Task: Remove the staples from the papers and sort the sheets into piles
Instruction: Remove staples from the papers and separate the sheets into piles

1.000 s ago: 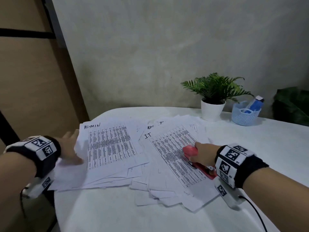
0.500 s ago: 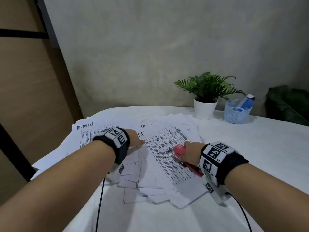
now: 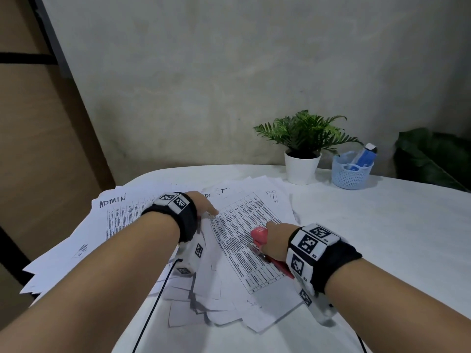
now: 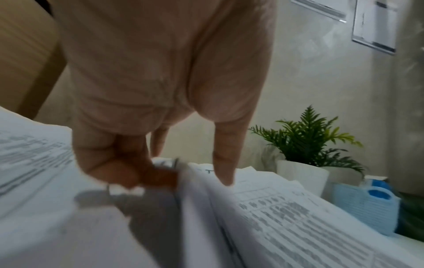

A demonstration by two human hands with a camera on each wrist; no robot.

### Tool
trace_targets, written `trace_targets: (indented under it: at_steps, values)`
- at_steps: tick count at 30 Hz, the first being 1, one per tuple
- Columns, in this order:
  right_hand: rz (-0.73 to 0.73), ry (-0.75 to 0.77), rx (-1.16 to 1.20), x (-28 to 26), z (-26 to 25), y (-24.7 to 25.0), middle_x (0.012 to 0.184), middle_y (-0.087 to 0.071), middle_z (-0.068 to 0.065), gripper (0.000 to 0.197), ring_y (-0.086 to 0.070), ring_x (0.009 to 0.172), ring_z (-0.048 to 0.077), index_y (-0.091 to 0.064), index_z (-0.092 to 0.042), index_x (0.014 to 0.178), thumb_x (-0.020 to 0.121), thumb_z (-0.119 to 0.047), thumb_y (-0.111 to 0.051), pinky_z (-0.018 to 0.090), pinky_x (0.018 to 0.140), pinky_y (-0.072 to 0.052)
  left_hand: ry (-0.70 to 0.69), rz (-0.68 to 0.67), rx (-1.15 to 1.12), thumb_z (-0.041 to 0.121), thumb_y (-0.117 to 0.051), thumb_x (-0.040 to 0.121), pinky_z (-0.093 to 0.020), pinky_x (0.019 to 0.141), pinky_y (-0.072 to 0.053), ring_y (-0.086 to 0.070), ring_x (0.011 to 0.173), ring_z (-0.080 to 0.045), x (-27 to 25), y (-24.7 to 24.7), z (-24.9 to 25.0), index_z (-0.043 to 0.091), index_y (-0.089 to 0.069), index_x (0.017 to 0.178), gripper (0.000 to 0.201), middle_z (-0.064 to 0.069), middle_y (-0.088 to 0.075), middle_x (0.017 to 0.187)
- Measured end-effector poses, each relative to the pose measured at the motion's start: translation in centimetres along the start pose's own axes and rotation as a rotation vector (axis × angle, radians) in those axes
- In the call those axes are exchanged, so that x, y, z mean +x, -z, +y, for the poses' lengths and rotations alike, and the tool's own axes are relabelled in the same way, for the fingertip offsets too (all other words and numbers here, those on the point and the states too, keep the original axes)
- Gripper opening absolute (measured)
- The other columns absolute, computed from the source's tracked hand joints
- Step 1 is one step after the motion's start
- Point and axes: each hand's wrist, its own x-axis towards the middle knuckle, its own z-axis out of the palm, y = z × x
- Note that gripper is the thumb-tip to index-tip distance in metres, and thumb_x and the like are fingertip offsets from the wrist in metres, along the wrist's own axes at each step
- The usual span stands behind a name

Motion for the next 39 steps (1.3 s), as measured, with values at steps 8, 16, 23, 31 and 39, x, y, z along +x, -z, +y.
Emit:
trace_targets:
  at_steps: [8, 16, 23, 31, 39]
  values:
    - [0.011, -0.006, 0.021, -0.2, 0.1, 0.1, 0.116, -0.057, 0.008, 0.032, -0.057, 0.106, 0.026, -0.047, -0.011, 0.113, 0.095, -0.036, -0.038, 0.050, 0.104, -0.033, -0.118, 0.091, -0.140, 0.021, -0.069, 0.085, -0.032, 0.077, -0.045, -0.058, 0.093, -0.028, -0.3, 0.8, -0.1, 0.003, -0.060, 0.113, 0.035, -0.014, -0.063, 0.108]
    - [0.046, -0.072, 0.184, -1.3, 1.0, 0.7, 0.114, -0.059, 0.008, 0.033, -0.059, 0.100, 0.022, -0.043, -0.014, 0.115, 0.093, -0.039, -0.045, 0.039, 0.099, -0.041, -0.384, 0.139, -0.720, -0.013, -0.062, 0.080, -0.033, 0.057, -0.048, -0.057, 0.066, -0.025, -3.8, 1.4, 0.2, 0.015, -0.036, 0.107, 0.047, -0.014, -0.059, 0.092]
    - [0.257, -0.086, 0.385, -4.3, 4.0, 4.2, 0.091, -0.054, 0.003, 0.040, -0.055, 0.066, 0.013, -0.040, -0.012, 0.119, 0.094, -0.043, -0.046, 0.021, 0.048, -0.044, -0.561, -0.078, -1.054, -0.022, -0.048, 0.084, -0.046, 0.073, -0.059, -0.064, 0.105, -0.033, -8.6, 5.3, 0.2, 0.002, -0.032, 0.130, 0.054, -0.020, -0.060, 0.122]
    - [0.247, -0.117, 0.221, -6.8, 3.4, 7.2, 0.097, -0.051, 0.003, 0.046, -0.051, 0.069, 0.015, -0.041, -0.014, 0.120, 0.092, -0.049, -0.044, 0.026, 0.058, -0.043, -0.211, -0.050, -0.679, -0.012, -0.057, 0.084, -0.031, 0.051, -0.055, -0.065, 0.075, -0.030, -10.4, 1.4, -4.3, -0.001, -0.049, 0.109, 0.029, -0.025, -0.062, 0.105]
    - [-0.093, -0.018, -0.076, -6.6, 0.1, 3.2, 0.119, -0.056, 0.011, 0.032, -0.057, 0.104, 0.026, -0.043, -0.012, 0.121, 0.099, -0.033, -0.035, 0.039, 0.099, -0.042, -0.175, -0.119, 0.090, 0.018, -0.076, 0.075, -0.031, 0.064, -0.050, -0.061, 0.079, -0.022, -11.1, -2.6, -6.1, 0.009, -0.024, 0.138, 0.083, -0.007, -0.056, 0.098]
